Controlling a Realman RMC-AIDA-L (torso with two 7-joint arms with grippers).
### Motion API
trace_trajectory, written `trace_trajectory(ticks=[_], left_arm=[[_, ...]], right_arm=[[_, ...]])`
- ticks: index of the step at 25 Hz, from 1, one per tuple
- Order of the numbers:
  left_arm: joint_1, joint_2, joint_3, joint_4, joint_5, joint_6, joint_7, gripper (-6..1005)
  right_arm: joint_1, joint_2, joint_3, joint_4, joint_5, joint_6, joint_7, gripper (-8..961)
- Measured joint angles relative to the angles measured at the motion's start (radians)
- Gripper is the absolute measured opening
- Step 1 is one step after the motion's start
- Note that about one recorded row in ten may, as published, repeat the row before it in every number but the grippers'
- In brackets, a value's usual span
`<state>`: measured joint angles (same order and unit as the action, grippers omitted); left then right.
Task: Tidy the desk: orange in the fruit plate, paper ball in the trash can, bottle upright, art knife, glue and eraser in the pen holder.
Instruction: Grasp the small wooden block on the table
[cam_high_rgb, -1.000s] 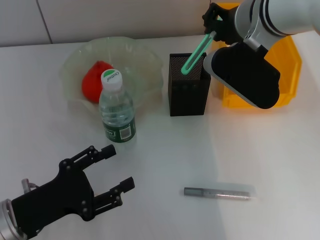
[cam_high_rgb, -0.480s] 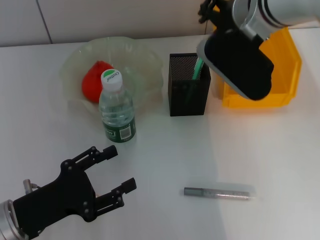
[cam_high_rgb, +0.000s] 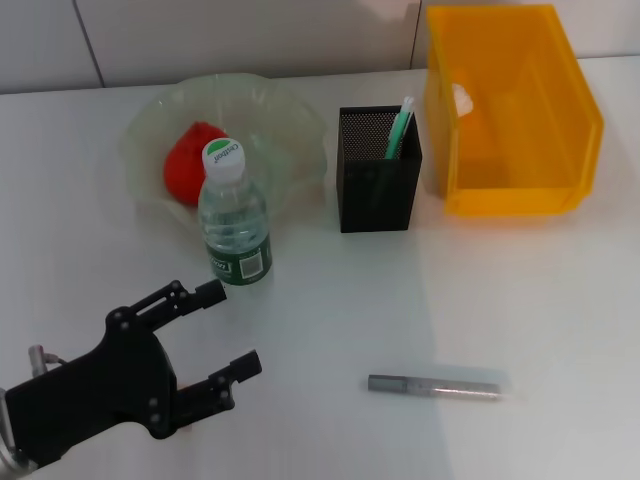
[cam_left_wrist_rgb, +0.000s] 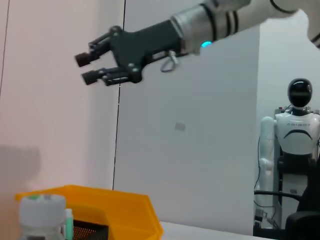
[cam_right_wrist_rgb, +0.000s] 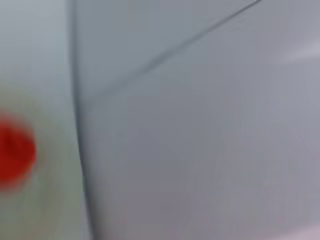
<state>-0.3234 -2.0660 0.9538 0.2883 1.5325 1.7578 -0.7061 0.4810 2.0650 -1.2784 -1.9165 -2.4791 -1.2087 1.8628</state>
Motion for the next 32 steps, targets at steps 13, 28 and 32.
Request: trace_trajectory(ticks=[13, 28, 32], left_arm=[[0.038, 0.038, -0.048, 0.212, 0.021, 0.039, -0.308, 779], [0.108, -0.004, 0.15, 1.128, 0.511, 0.04, -0.844, 779], [0.063, -0.003, 0.253, 1.252, 0.607, 0.039, -0.888, 776]], right_arm=[[-0.5, 0.016, 0.042, 0.56, 1.158, -0.213, -0.505, 484], [-0.293, -0.029, 0.362, 1.187, 0.968, -0.485, -0.606, 762], [-0.301, -0.026, 0.39, 1.201, 0.904, -0.492, -0.623, 783]])
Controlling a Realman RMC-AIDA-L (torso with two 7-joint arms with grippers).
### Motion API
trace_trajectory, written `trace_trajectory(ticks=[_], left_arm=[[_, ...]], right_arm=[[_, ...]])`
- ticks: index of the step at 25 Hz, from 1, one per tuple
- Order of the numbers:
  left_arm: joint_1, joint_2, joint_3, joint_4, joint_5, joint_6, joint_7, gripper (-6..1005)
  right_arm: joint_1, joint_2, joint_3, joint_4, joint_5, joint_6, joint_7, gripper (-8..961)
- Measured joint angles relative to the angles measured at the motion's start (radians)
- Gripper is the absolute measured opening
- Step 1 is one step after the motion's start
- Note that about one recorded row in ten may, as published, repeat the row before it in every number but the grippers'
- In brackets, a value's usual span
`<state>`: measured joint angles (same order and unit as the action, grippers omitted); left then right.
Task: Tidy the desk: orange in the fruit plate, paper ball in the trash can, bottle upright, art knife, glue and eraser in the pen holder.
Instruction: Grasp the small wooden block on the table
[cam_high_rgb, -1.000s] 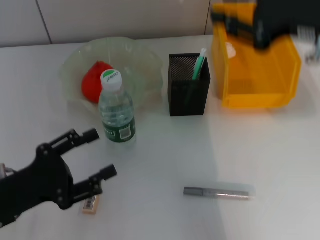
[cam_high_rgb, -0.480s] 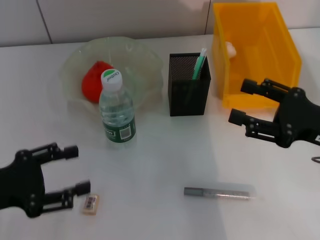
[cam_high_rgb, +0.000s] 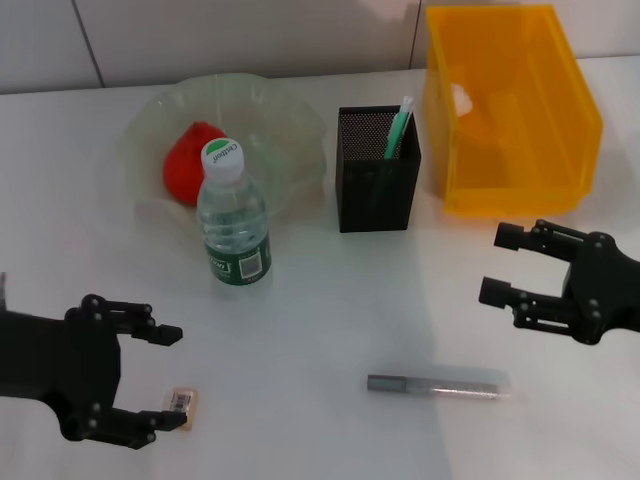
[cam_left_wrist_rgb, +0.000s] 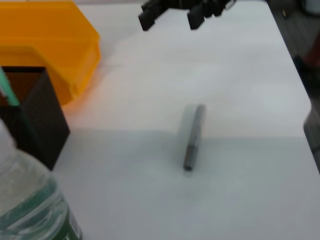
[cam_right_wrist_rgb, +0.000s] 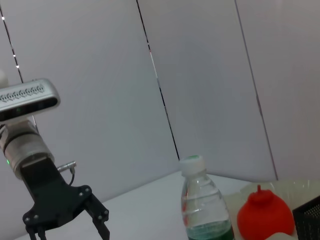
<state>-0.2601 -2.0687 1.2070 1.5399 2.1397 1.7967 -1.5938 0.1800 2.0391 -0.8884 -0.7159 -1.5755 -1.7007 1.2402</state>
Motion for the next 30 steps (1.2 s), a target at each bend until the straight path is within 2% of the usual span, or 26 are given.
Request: trace_trajectory(ticks=[6, 8, 13, 14, 16, 17, 23, 30], left_arm=[[-0.078, 0.0, 0.08, 0.007, 0.119, 0.002, -0.043, 773], [-0.136, -0.002, 0.156, -0.001, 0.19, -0.005, -0.082, 773], [-0.158, -0.002, 0.181, -0.007, 0.22, -0.008, -0.095, 772], [-0.208, -0.004, 0.255, -0.017, 0.275, -0.015, -0.141, 772], [-0.208, -0.004, 0.255, -0.017, 0.275, -0.015, -0.141, 771], [-0.234, -0.006, 0.308, -0.03, 0.32, -0.035, -0.173, 771], [-0.253, -0.01, 0.363, -0.077, 0.362, -0.067, -0.192, 770], [-0.266, -0.01, 0.377, -0.132, 0.379, -0.092, -0.191, 769]], right_arm=[[-0.035, 0.003, 0.003, 0.008, -0.002, -0.01, -0.019, 783], [-0.044, 0.003, 0.003, 0.017, -0.002, -0.009, -0.032, 783], [-0.06, 0.003, 0.004, 0.042, -0.002, -0.01, -0.052, 783], [-0.06, 0.003, 0.004, 0.042, -0.002, -0.01, -0.052, 783], [-0.064, 0.005, 0.004, 0.047, -0.002, -0.012, -0.066, 782], [-0.065, 0.007, 0.004, 0.05, -0.002, -0.012, -0.071, 782], [-0.063, 0.011, 0.005, 0.063, -0.001, -0.012, -0.079, 782], [-0.063, 0.012, 0.005, 0.063, -0.001, -0.013, -0.079, 782]])
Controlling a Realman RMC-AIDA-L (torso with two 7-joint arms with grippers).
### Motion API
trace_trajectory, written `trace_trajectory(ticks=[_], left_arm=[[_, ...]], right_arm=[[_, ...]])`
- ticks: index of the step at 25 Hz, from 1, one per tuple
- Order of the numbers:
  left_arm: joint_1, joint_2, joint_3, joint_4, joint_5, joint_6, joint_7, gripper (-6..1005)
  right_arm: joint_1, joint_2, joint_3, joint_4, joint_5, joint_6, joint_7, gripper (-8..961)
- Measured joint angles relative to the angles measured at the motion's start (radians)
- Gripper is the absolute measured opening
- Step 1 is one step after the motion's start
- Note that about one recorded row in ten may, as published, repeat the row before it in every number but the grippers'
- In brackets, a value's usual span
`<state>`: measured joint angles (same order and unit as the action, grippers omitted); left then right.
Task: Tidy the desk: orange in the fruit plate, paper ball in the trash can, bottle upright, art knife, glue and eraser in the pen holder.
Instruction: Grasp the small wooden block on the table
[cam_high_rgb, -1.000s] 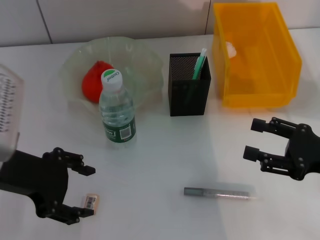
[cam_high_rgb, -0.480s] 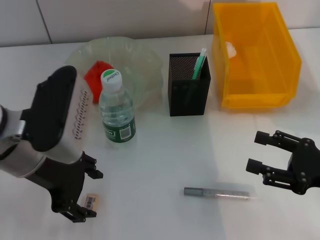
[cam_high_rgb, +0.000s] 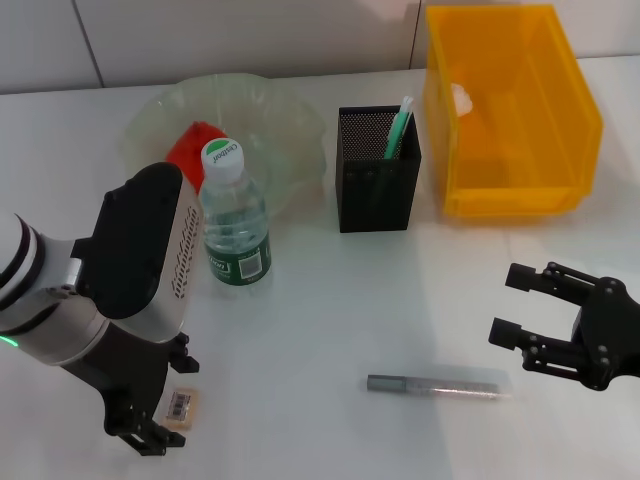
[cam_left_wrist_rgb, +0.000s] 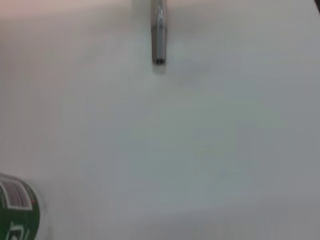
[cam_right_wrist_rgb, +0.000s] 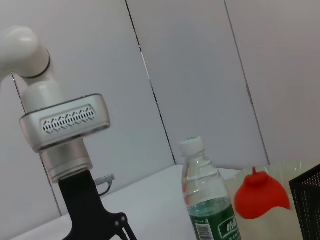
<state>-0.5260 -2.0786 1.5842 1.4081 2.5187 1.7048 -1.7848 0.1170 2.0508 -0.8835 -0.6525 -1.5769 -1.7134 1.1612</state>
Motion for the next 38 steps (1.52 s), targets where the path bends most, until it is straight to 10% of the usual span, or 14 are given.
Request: trace_trajectory(ticks=[38], left_arm=[[-0.058, 0.0, 0.03, -0.152, 0.026, -0.081, 0.018, 570]], right_arm=[[0.037, 0.008, -0.002, -0.001, -0.159, 0.001, -0.017, 781]])
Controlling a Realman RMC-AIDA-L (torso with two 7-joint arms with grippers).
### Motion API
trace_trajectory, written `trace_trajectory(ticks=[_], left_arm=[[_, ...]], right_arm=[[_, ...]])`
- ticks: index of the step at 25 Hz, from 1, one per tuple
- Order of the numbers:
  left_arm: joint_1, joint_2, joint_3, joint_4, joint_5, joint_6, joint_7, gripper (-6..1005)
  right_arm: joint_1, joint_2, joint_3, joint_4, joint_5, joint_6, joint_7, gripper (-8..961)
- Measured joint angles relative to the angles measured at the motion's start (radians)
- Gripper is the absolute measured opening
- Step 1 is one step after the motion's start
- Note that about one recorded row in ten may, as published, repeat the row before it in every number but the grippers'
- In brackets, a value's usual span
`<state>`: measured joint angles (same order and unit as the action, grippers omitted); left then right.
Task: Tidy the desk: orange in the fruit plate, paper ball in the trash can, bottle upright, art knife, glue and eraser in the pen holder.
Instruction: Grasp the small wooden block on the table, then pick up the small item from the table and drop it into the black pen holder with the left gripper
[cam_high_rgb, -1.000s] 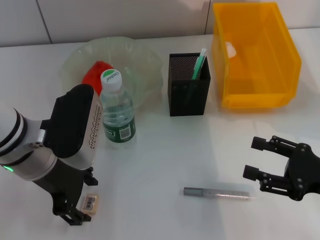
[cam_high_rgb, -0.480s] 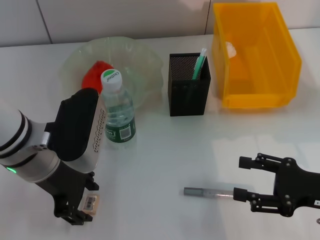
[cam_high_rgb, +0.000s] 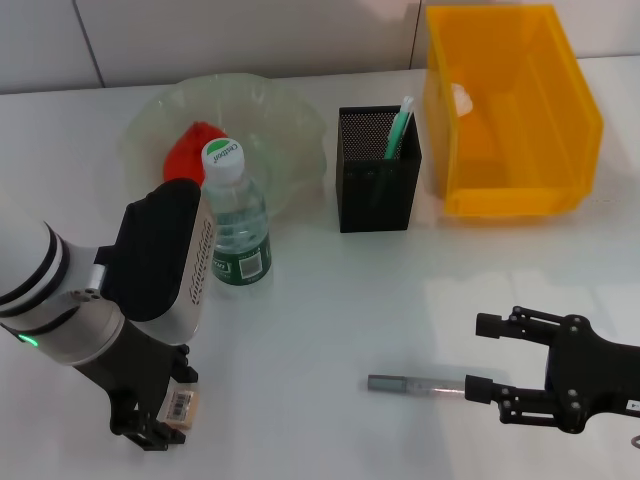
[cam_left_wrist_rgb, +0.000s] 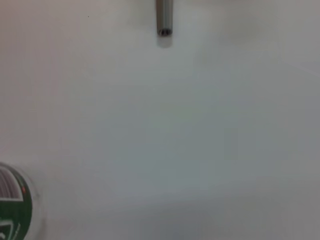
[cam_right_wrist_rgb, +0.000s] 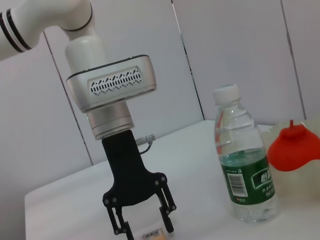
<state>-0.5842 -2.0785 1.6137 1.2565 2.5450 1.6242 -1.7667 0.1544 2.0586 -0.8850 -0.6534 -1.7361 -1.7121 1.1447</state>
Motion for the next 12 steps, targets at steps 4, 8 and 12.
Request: trace_trajectory(ticks=[4, 8, 12], left_arm=[[-0.002, 0.0, 0.006, -0.002, 0.006, -0.005, 0.002, 545], [-0.002, 0.0, 0.019, -0.005, 0.023, -0.016, 0.002, 519], [-0.002, 0.0, 0.024, -0.005, 0.024, -0.017, 0.004, 493]], right_arm=[[-0.001, 0.0, 0.0, 0.002, 0.0, 0.004, 0.0, 781], [-0.001, 0.0, 0.0, 0.004, 0.0, 0.007, 0.001, 781], [-0.003, 0.0, 0.0, 0.004, 0.0, 0.006, 0.001, 781]])
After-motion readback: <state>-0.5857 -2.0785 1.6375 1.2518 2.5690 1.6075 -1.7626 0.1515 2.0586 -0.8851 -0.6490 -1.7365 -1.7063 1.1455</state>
